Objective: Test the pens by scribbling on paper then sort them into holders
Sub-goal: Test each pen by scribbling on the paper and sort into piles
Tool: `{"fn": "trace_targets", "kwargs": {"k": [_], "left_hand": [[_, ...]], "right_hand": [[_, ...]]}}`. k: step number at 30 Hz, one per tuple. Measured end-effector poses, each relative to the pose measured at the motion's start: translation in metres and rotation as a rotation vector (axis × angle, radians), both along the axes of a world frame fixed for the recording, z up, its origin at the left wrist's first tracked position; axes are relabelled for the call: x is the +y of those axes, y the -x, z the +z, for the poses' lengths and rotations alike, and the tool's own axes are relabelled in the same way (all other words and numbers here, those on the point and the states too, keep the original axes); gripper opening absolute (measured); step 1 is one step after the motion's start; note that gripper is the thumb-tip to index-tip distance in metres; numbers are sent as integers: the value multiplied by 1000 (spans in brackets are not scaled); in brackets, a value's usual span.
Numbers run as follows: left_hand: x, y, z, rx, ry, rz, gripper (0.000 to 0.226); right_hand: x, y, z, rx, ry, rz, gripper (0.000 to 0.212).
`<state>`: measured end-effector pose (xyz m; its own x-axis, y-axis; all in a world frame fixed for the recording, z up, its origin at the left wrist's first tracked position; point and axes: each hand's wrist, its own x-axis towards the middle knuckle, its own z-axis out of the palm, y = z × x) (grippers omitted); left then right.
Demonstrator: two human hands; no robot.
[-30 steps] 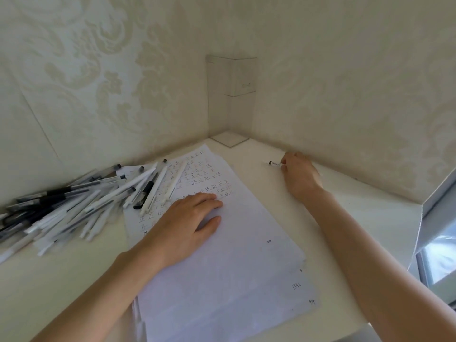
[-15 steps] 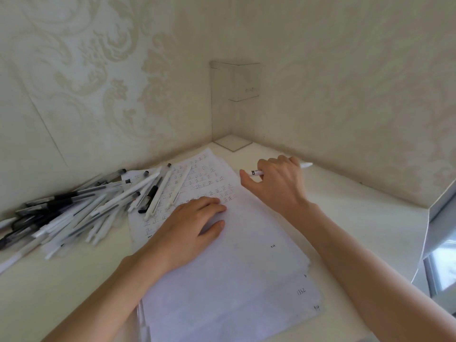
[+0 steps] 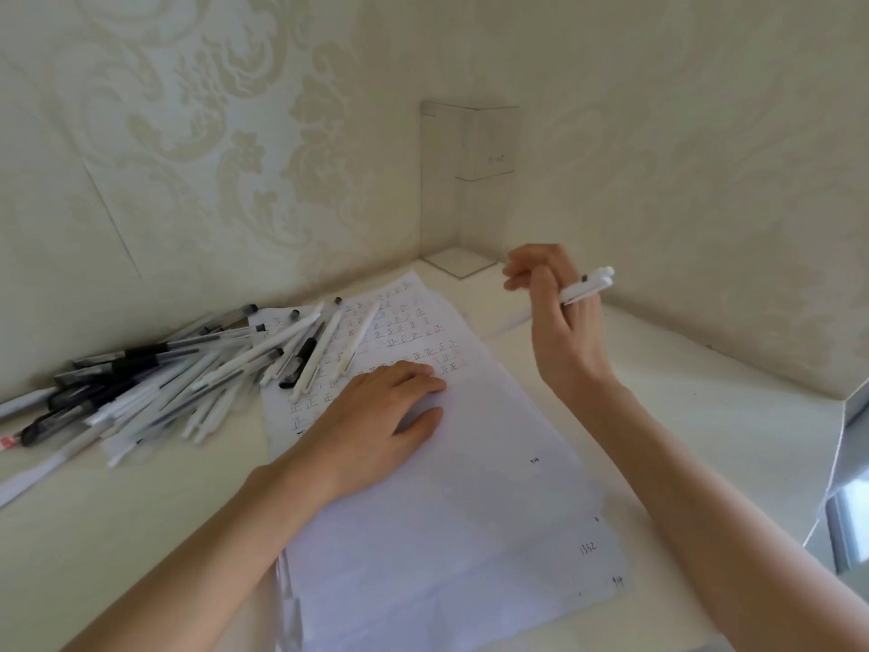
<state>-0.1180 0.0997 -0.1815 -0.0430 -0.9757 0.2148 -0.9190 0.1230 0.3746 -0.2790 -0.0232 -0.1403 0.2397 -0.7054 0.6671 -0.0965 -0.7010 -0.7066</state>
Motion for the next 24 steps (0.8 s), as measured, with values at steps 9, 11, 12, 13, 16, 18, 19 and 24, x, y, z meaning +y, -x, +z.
{"fn": "trace_targets", "kwargs": {"k": [9,11,12,13,16,18,19,24], "left_hand": [[0,9,8,-56,-162,-6,55],[1,11,10,-35,-196,-22,47],[2,11,11,-41,-201,-28,47],[3,11,11,-55,-206,-33,47],[2,11,10,-125,-241,-54,48],[2,11,10,-137,-267,-72,48],[3,11,10,-131,-269,-80,48],[5,10,10,-88,-194,-81,46]], "right_hand": [[0,-14,-9,176,-414,206,14],[3,-18,-14,223,-458,225,21],[5,-20,-16,230,-489,226,25],[6,-21,-17,230,-509,212,28],[7,-23,-20,230,-478,123,30],[6,-23,-20,243,-447,94,30],[5,-24,-20,250,-439,86,30],[7,-24,-20,308,-422,84,27]]}}
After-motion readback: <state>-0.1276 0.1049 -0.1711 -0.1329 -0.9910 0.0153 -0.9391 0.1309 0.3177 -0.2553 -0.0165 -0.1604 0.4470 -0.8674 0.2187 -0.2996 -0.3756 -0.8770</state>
